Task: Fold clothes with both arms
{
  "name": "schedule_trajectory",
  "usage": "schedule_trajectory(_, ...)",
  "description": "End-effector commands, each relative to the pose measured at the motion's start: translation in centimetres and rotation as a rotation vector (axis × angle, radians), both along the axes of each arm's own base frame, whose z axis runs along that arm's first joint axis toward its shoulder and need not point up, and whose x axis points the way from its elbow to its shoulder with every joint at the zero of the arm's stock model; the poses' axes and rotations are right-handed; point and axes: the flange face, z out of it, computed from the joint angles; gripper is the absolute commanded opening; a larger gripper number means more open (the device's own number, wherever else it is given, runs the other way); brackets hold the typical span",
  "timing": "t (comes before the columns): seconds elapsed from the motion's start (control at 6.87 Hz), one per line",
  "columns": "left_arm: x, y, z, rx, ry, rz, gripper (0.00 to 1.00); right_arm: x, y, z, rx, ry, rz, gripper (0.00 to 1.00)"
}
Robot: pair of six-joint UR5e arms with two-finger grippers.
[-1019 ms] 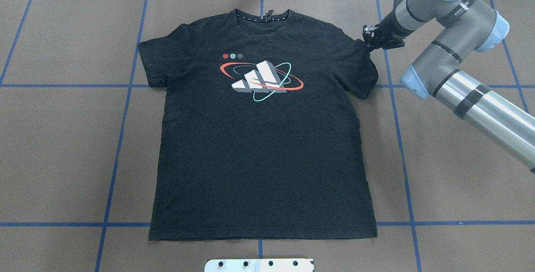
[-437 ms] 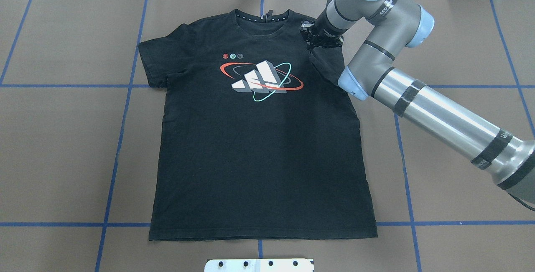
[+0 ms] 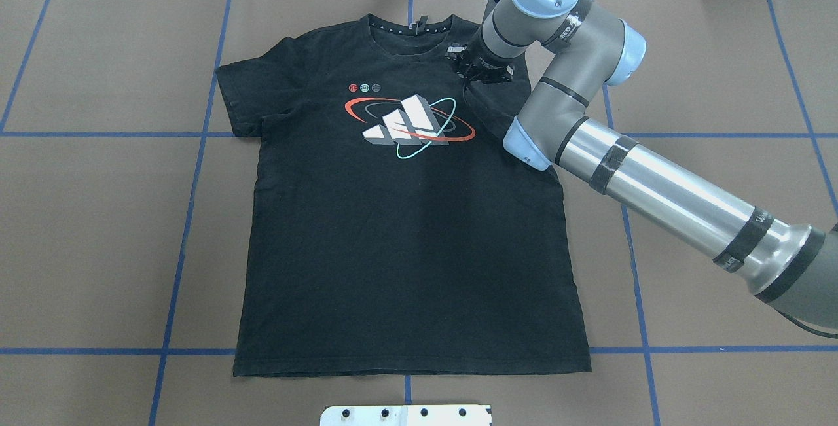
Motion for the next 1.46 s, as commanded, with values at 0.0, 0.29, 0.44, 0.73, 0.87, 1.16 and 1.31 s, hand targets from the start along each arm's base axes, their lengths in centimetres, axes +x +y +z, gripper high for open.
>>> schedule_trajectory(0.0,2.9,-1.1,-0.7,-0.026,0.063,0.06,1.0,-0.5,0.3,0.0,0.006,0.004,0.002,1.0)
schedule_trajectory(0.29,9.4,-4.2,-6.4,-0.042,0.136,0.094,1.0,0.7,1.7,-3.6,0.009,-0.074,-0.033,1.0)
schedule_trajectory(0.44,12.1,-7.5,-9.8,-0.028,0.181,0.082,1.0,2.3,3.6,-2.5,-0.003,-0.097,-0.043,1.0)
schedule_trajectory(0.73,20.8,-14.7,-9.3,0.0,0.145,0.086,1.0,6.9,9.0,1.9,-0.032,-0.128,-0.094,1.0)
schedule_trajectory(0.87,25.9,-20.5,-8.8,-0.038,0.127,0.101,1.0,8.4,10.3,2.7,-0.032,-0.136,-0.102,1.0)
schedule_trajectory(1.16,35.0,-24.9,-4.7,0.074,0.09,0.123,0.96,9.5,11.4,3.0,-0.02,-0.14,-0.095,1.0)
schedule_trajectory(1.31,35.9,-25.4,-2.2,0.115,0.06,0.086,0.9,9.6,11.6,3.8,-0.028,-0.13,-0.093,1.0)
